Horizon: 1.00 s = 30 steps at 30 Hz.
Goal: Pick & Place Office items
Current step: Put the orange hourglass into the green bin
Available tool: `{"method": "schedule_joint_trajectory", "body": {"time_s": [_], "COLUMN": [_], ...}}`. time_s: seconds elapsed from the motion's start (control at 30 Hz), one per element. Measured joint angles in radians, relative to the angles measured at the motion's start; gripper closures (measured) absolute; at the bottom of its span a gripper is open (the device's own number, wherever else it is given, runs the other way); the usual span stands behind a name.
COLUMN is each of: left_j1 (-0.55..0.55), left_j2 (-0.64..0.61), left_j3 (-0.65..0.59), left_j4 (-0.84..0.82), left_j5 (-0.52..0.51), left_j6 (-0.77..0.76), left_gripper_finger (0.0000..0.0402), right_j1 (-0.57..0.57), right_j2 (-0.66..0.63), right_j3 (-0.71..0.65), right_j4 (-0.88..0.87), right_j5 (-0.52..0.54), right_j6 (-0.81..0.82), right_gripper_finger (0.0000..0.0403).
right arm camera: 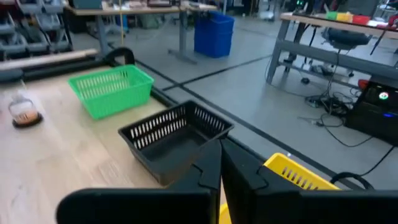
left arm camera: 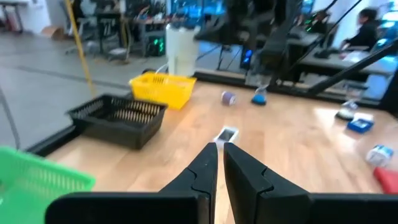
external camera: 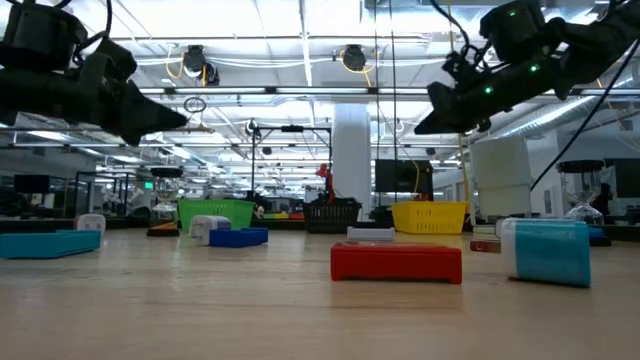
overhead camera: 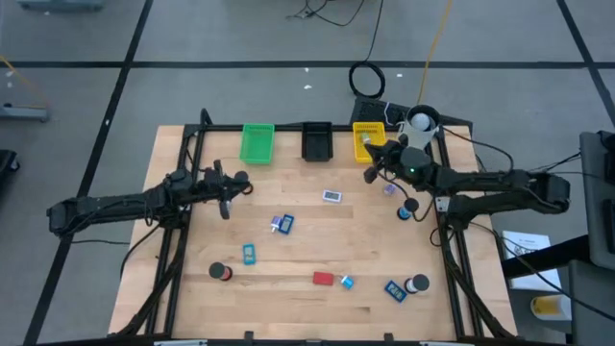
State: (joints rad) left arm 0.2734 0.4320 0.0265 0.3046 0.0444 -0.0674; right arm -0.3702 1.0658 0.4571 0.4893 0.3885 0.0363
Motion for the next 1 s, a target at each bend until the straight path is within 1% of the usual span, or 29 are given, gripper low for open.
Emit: {"method": "schedule_joint_trajectory", "body": {"time_s": [0.2,0.3,0.4,0.57,0.7,0.77,0.83,0.9,1.0], "left_j1": [-0.196,-0.306,-0.405,-0.543,-0.626,-0.651,-0.666,-0.671,-0.667], "left_j2": [0.000,0.000,0.000,0.007,0.006,0.007,0.011,0.021,0.054], "left_j3": [0.000,0.000,0.001,0.046,0.126,0.168,0.204,0.238,0.286], "left_j4": [-0.100,-0.184,-0.274,-0.337,-0.512,-0.602,-0.659,-0.701,-0.748], "left_j5": [-0.150,-0.293,-0.456,-0.624,-0.785,-0.834,-0.852,-0.857,-0.858], "left_j6": [-0.068,-0.117,-0.196,-0.284,-0.385,-0.466,-0.513,-0.537,-0.541], "left_gripper_finger": [0.0377,0.0393,0.0397,0.0382,0.0381,0.0380,0.0374,0.0357,0.0316], "right_j1": [0.000,0.000,0.007,0.019,0.019,0.019,0.019,0.019,0.019], "right_j2": [-0.027,-0.027,-0.026,-0.026,-0.026,-0.026,-0.026,-0.026,-0.026], "right_j3": [-0.007,-0.007,-0.007,-0.007,-0.007,-0.007,-0.007,-0.007,-0.007], "right_j4": [0.000,0.000,0.000,0.001,0.008,0.008,0.008,0.008,0.008], "right_j5": [0.000,0.000,0.000,-0.002,0.000,-0.001,-0.001,-0.001,-0.001], "right_j6": [0.000,0.000,-0.008,-0.022,-0.022,-0.022,-0.022,-0.022,-0.022], "right_gripper_finger": [0.0402,0.0401,0.0402,0.0401,0.0402,0.0401,0.0402,0.0402,0.0401]}}
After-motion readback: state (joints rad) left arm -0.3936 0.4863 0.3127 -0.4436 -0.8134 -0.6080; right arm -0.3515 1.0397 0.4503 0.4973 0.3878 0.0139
